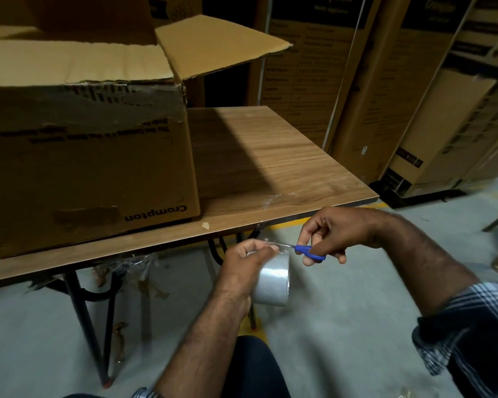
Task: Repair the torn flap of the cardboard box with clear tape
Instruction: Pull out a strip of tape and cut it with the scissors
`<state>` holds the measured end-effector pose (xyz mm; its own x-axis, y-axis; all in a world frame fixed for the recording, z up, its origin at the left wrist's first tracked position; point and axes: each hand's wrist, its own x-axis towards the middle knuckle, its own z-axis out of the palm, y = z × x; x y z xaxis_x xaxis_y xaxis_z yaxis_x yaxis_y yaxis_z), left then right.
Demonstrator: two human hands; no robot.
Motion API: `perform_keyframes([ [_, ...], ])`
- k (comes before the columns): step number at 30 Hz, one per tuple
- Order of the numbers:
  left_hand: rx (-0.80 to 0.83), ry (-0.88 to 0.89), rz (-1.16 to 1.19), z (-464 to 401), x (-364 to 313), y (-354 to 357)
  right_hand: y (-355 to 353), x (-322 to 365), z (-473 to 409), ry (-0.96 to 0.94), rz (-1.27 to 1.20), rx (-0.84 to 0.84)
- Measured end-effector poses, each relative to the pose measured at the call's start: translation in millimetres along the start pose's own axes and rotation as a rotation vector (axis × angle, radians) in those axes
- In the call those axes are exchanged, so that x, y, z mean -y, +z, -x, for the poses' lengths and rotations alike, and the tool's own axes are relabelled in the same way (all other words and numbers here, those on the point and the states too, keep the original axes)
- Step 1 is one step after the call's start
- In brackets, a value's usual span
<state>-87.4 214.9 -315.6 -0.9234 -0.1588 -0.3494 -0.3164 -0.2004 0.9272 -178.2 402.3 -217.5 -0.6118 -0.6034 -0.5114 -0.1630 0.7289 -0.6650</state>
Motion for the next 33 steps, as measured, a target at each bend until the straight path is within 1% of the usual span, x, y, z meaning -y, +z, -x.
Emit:
perform_keyframes([
  [10, 0.058, -0.046, 0.039, 3.8, -6.9, -4.3, 5.2, 7.9, 4.1, 0.032, 0.008, -0.067],
  [21, 0.059, -0.050, 0.073, 8.3, -8.0, -3.8, 10.5, 22.6, -0.9, 0.042, 0.053, -0.073],
  [24, 0.055, -0.059, 0.069, 8.2, -8.3, -4.7, 11.1, 25.8, -2.1, 0.028, 0.041, -0.054],
  [28, 0.065, -0.057, 0.048, 6.9, -8.5, -7.5, 9.6, 32.3, -2.2, 0.044, 0.093, -0.039],
  [33, 0.080, -0.062, 0.026, 8.3, -12.0, -8.0, 12.0, 37.8, -7.4, 0.054, 0.131, -0.066],
])
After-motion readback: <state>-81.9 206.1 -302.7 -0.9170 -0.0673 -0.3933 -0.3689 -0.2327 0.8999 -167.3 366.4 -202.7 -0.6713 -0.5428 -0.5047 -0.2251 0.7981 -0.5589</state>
